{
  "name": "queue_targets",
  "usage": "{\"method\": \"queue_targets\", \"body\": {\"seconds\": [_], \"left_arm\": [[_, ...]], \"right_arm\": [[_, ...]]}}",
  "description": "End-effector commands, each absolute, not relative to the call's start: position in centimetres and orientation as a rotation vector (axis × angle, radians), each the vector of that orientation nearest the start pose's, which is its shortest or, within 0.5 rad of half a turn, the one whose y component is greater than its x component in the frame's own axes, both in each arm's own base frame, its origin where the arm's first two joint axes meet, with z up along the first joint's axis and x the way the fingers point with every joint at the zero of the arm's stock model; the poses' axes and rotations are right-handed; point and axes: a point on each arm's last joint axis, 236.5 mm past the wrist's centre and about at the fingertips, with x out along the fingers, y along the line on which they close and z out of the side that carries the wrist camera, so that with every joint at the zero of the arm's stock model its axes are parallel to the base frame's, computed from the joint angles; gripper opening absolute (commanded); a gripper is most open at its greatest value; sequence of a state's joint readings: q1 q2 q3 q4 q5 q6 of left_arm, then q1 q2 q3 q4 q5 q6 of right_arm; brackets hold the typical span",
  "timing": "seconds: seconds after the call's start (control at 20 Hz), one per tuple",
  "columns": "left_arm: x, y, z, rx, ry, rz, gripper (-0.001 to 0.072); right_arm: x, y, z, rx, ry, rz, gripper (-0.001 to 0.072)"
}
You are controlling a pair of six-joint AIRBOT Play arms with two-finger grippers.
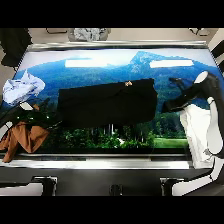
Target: Fold the shirts.
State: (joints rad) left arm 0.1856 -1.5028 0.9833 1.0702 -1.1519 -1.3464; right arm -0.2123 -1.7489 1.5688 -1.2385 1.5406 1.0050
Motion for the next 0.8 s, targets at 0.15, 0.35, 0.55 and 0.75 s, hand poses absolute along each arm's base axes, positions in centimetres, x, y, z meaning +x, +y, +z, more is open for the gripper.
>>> {"method": "queue_targets", "body": {"seconds": [0.15, 0.35, 0.55, 0.75], "left_arm": [[34.5, -4.1, -9.4, -0.504, 1.511, -0.203, 0.0033], [34.5, -4.1, -9.3, -0.503, 1.508, -0.203, 0.0033], [34.6, -4.1, -9.3, -0.502, 1.506, -0.203, 0.0033], [38.2, -3.0, -4.4, -0.438, 1.364, -0.218, 0.0029]], "right_arm": [[41.8, 4.3, -8.5, 0.119, 1.453, 0.553, 0.0671], [41.6, 5.2, -9.2, 0.207, 1.469, 0.540, 0.0635], [41.9, 6.1, -9.7, 0.274, 1.466, 0.541, 0.0251], [44.6, 5.5, -5.1, 0.135, 1.303, 0.582, 0.0035]]}}
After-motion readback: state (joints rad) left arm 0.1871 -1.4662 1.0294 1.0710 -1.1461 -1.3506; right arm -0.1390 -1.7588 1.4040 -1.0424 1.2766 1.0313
